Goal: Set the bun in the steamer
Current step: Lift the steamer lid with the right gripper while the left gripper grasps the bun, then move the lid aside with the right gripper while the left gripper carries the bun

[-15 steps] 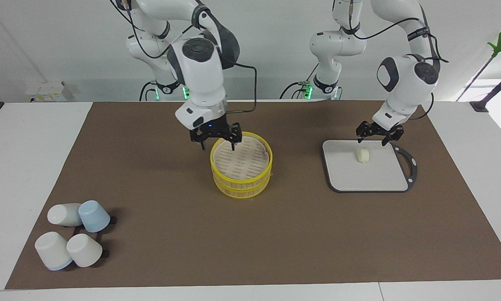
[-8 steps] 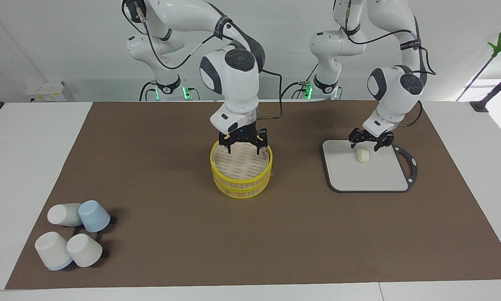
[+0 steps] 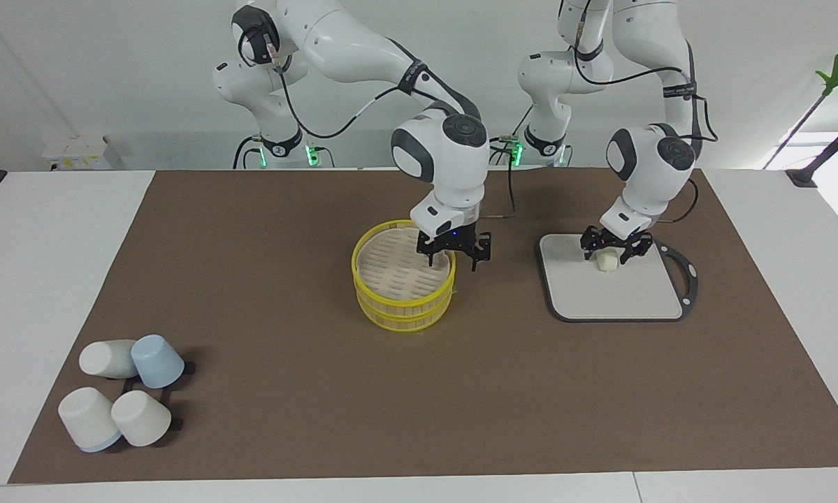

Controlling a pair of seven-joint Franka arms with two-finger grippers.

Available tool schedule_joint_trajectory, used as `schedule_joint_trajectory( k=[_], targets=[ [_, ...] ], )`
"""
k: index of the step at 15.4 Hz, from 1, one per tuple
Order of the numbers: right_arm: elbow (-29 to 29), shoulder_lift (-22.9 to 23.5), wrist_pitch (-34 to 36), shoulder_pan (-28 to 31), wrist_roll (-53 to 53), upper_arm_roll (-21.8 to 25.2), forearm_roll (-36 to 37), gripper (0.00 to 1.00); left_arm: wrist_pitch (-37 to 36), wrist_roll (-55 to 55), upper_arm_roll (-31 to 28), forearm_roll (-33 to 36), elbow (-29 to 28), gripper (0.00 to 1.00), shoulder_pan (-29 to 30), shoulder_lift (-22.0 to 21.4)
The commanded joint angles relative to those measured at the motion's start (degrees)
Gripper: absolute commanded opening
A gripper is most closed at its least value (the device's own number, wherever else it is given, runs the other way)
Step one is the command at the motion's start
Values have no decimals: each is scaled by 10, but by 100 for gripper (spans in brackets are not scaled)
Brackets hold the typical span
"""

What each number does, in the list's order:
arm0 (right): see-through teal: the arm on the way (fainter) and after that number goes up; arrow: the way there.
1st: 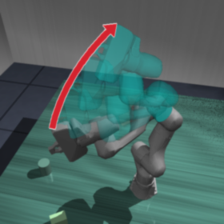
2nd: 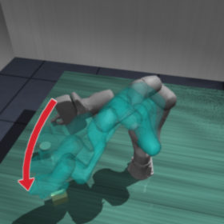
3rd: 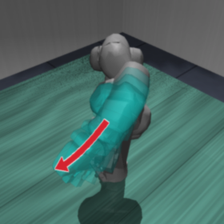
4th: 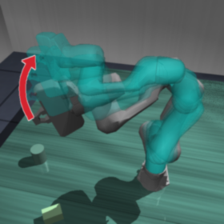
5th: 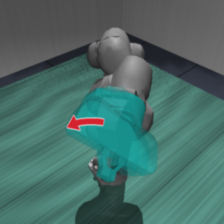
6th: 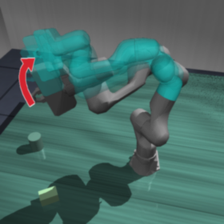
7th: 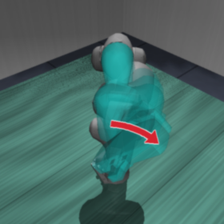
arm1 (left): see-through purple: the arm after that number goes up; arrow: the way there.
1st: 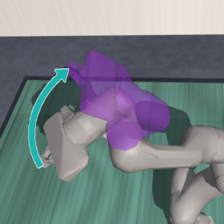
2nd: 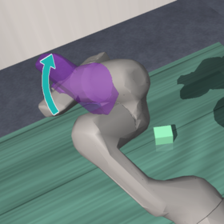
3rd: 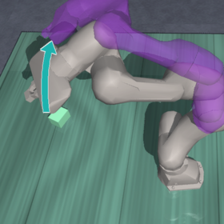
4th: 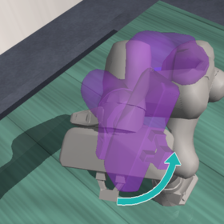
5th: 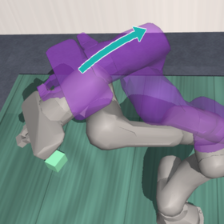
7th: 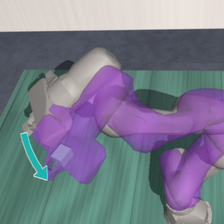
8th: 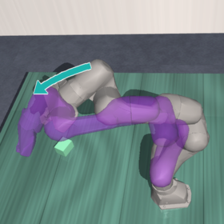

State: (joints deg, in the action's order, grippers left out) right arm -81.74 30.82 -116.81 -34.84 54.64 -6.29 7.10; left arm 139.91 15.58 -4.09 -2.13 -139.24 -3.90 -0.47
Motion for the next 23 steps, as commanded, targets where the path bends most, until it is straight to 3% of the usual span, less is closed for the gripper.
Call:
schedule_joint_trajectory(
  k=[1, 2, 3, 5, 7, 10, 12, 15, 19, 23],
  targets=[
    [12, 6, 4, 1, 10, 0, 11, 41, 14, 9, -4, -4, -10, 49, -4, -1],
    [9, 6, 3, 0, 10, 0, 12, 11, 13, 8, -4, -4, -9, 42, -4, -1],
    [5, 6, 0, -1, 10, 0, 12, 0, 12, 9, -4, -4, -9, 40, -3, -1],
    [10, 5, 8, -1, 10, 0, 12, 0, 8, 5, -4, -4, -4, 39, -2, -1],
    [16, 4, 18, -3, 8, 0, 11, 0, -39, -19, -3, -6, 39, 40, -5, 4],
    [34, -6, 44, 15, -30, 0, 13, 0, -218, -119, -2, -6, 221, 40, -44, 58],
    [74, -16, 100, 49, -124, 0, 10, 0, -339, -174, -1, -11, 352, 40, -70, 97],
    [83, -53, 129, 138, -310, -1, 3, 0, -427, -232, 0, -13, 457, 40, -95, 118],
    [80, -76, 148, 263, -435, -5, -4, 0, -403, -396, 6, -24, 472, 40, -166, 118],
    [71, -78, 149, 361, -545, -3, -35, 0, -261, -569, 7, -37, 462, 40, -281, 139]
  ],
)
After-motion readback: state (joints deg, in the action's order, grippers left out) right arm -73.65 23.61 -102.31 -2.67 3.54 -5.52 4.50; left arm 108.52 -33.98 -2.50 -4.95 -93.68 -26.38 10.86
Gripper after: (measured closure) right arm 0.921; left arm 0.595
